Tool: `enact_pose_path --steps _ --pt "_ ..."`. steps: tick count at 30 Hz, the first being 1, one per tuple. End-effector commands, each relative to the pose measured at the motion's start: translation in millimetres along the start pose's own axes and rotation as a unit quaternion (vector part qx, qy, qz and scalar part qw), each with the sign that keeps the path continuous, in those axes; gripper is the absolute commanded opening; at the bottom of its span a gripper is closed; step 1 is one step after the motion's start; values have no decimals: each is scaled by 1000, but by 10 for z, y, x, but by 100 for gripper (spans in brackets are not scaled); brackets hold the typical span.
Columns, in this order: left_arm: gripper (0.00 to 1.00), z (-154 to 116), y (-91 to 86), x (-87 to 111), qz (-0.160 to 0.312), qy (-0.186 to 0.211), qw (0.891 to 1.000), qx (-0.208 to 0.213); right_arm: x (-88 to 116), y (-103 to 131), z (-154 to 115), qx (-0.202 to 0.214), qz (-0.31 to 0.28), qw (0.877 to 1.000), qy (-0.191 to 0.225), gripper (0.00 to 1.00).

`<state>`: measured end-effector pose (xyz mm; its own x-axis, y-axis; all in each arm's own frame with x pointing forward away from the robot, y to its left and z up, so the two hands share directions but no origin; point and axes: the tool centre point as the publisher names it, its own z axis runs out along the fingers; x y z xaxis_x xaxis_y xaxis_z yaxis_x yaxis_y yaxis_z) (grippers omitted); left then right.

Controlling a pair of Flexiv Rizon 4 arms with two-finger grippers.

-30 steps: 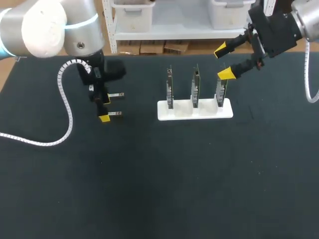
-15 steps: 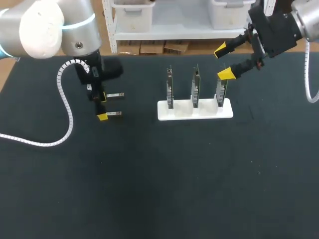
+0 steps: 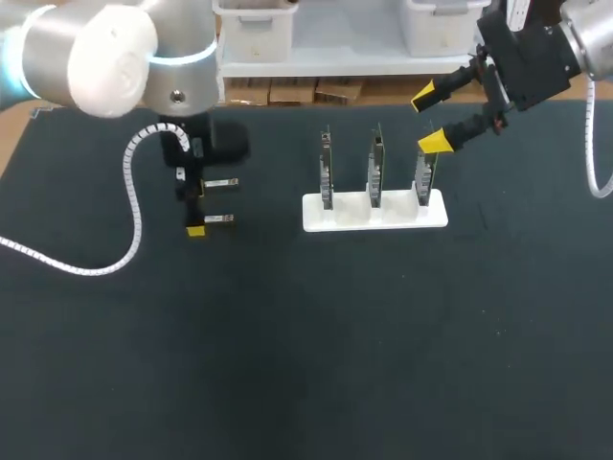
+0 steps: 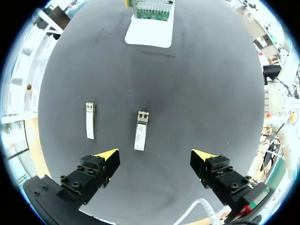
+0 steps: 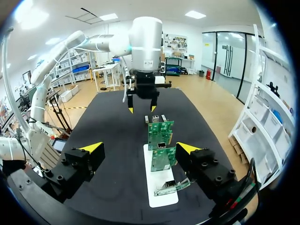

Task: Pick up the optical module with the left hand, and insert it into the network port with the right hand.

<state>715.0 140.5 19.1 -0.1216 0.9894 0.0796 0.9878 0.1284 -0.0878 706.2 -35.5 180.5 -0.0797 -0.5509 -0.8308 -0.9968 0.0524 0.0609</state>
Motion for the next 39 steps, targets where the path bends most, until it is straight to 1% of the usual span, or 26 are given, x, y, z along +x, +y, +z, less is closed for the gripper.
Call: enact_pose_path --steps 1,2,4,10,12,13,14,21,31,34,39 --pt "100 123 35 -43 11 -5 1000 -6 0 15 -5 2 0 1000 0 100" --pt "100 151 43 -40 9 0 1000 1 0 15 -5 2 0 1000 0 100" --pt "100 167 47 -36 7 -10 1000 -6 0 15 -5 2 0 1000 0 100" --pt "100 221 62 8 0 -9 1000 -20 0 15 -5 2 0 1000 0 100" --pt "100 282 91 34 0 -7 1000 -20 0 15 -5 2 0 1000 0 100" --pt "100 312 114 49 1 -9 1000 -14 0 15 -5 2 0 1000 0 100" --pt "100 330 134 54 0 -3 1000 -10 0 15 -5 2 0 1000 0 100" --pt "100 300 185 20 3 -17 1000 -21 0 15 -5 2 0 1000 0 100" --pt "100 320 283 -17 5 -27 1000 -16 0 15 -5 2 0 1000 0 100" --pt "100 351 331 11 2 -58 998 -14 0 15 -5 2 0 1000 0 100" --pt "100 326 375 9 1 -63 998 -15 0 15 -5 2 0 1000 0 100"
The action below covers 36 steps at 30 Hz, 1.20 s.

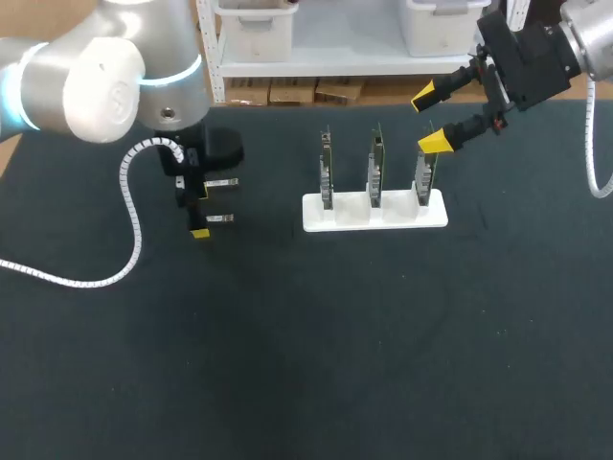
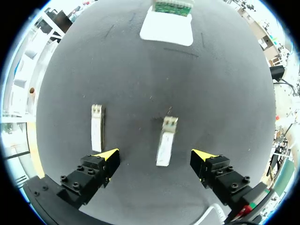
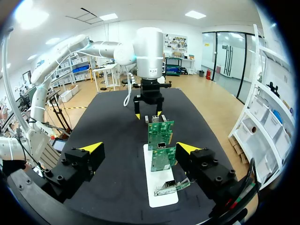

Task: Pick up the optical module with the left hand, and insert it into the network port with the right hand.

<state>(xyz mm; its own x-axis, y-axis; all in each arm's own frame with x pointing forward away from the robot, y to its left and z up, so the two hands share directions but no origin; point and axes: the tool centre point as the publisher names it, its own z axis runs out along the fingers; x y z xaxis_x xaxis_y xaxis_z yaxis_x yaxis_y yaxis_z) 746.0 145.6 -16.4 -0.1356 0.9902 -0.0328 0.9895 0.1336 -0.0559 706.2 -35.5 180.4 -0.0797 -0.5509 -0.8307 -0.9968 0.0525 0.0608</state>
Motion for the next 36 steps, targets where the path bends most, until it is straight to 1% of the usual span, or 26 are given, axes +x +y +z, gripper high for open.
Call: enact_pose_path --steps 1,8,10,14,21,23,24,25,26,36 --pt "100 -4 35 20 6 -5 1000 1 0 15 -4 2 0 1000 0 100" --pt "100 36 42 26 3 5 1000 12 0 15 -4 2 0 1000 0 100" --pt "100 35 47 17 2 14 1000 13 0 15 -4 2 0 1000 0 100" --pt "100 20 50 -4 7 10 1000 8 0 15 -4 2 0 1000 0 100" --pt "100 71 37 -14 4 4 1000 11 0 15 -4 2 0 1000 0 100" --pt "100 82 26 -27 10 -1 1000 9 0 15 -4 2 0 1000 0 100" --pt "38 93 23 -30 10 -2 1000 9 0 15 -4 2 0 1000 0 100" --pt "14 108 20 -31 10 -5 1000 9 0 15 -4 2 0 1000 0 100" --pt "0 119 17 -33 14 -7 1000 9 0 15 -4 2 0 1000 0 100" --pt "0 160 -30 -41 18 7 1000 17 0 15 -4 2 0 1000 0 100"
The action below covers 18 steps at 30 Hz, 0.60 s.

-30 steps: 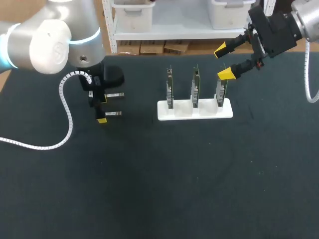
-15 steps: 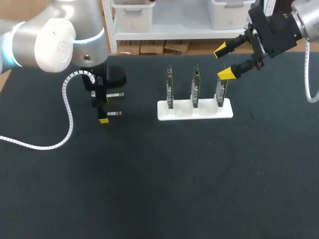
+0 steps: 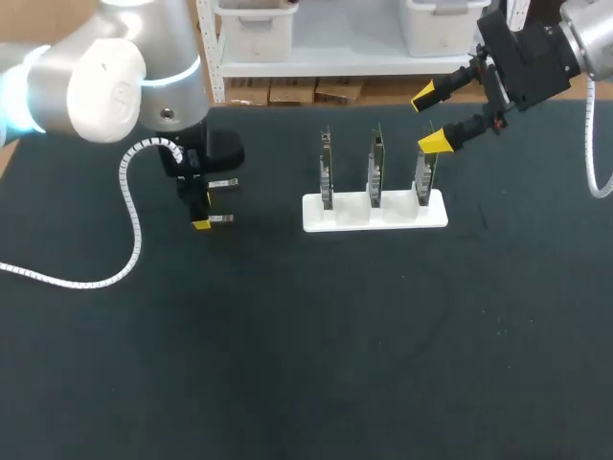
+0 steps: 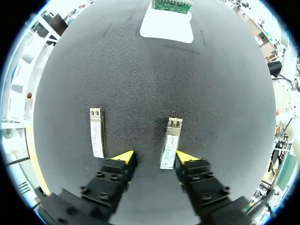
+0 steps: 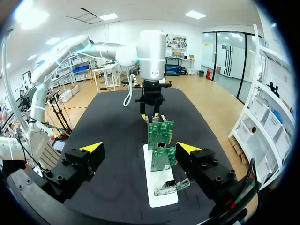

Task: Pick up the optical module with the left hand, and insert it into the network port with the right hand.

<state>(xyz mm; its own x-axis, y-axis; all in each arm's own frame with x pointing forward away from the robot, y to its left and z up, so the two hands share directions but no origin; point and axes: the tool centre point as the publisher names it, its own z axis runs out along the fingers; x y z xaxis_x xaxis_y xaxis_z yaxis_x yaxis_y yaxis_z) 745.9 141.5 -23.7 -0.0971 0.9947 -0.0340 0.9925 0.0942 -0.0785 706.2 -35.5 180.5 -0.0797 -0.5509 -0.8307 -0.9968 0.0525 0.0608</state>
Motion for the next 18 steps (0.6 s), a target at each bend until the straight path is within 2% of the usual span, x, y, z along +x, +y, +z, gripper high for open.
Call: enact_pose_path --steps 1,8,11,15,16,18 --pt "0 90 -33 4 -2 6 1000 5 1 15 -4 2 0 1000 0 100" --pt "0 89 -91 13 0 3 1000 13 1 15 -4 2 0 1000 0 100" --pt "0 20 -137 -17 0 -22 1000 11 1 15 -4 2 0 1000 0 100" --pt "0 -200 -210 -79 7 -70 997 -10 1 15 -4 2 0 1000 0 100" --pt "0 -240 -222 -94 9 -71 997 -5 1 15 -4 2 0 1000 0 100" --pt "0 -323 -257 -118 11 -107 994 -15 1 15 -4 2 0 1000 0 100"
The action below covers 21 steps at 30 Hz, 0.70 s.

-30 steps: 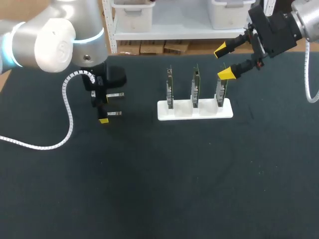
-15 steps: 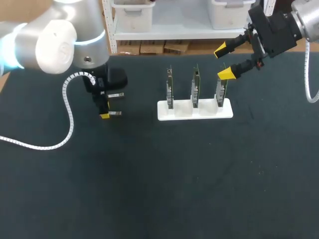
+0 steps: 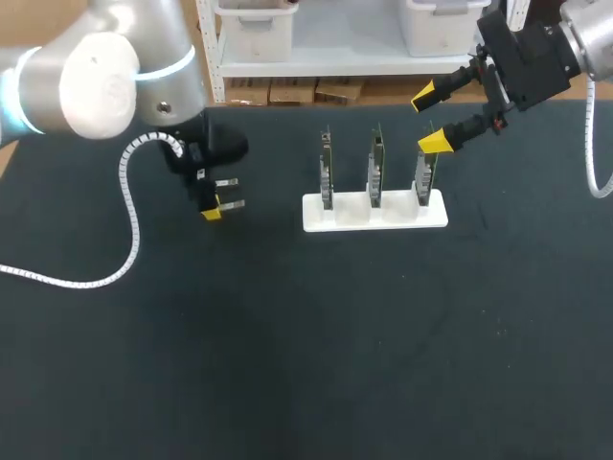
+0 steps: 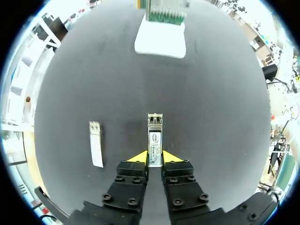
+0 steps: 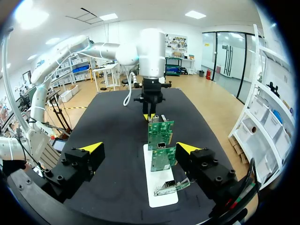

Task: Pick up the optical module with the left hand, and insert it into the network port with the right hand.

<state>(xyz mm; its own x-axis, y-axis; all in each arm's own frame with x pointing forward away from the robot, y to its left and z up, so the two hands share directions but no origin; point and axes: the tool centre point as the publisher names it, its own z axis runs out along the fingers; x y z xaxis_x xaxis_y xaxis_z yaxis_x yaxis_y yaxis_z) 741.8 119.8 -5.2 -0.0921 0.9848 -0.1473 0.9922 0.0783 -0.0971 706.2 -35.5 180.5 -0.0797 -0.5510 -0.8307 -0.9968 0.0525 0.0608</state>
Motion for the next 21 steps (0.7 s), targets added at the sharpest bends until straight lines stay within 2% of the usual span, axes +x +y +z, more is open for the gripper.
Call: enact_pose_path --steps 1,5,9,13,18,21 --pt "0 -194 -202 60 5 -61 998 -23 0 15 -4 2 0 1000 0 100" --pt "0 -346 -278 -55 29 -127 991 -31 0 15 -4 2 0 1000 0 100" --pt "0 -486 -349 -163 71 -203 975 -46 0 15 -4 2 0 1000 0 100" --pt "0 -535 -389 -223 119 -249 960 -52 0 15 -4 2 0 1000 0 100" --pt "0 -582 -456 -223 127 -295 944 -76 0 15 -4 2 0 1000 0 100" --pt "0 -578 -466 -210 113 -294 946 -70 0 15 -4 2 0 1000 0 100"
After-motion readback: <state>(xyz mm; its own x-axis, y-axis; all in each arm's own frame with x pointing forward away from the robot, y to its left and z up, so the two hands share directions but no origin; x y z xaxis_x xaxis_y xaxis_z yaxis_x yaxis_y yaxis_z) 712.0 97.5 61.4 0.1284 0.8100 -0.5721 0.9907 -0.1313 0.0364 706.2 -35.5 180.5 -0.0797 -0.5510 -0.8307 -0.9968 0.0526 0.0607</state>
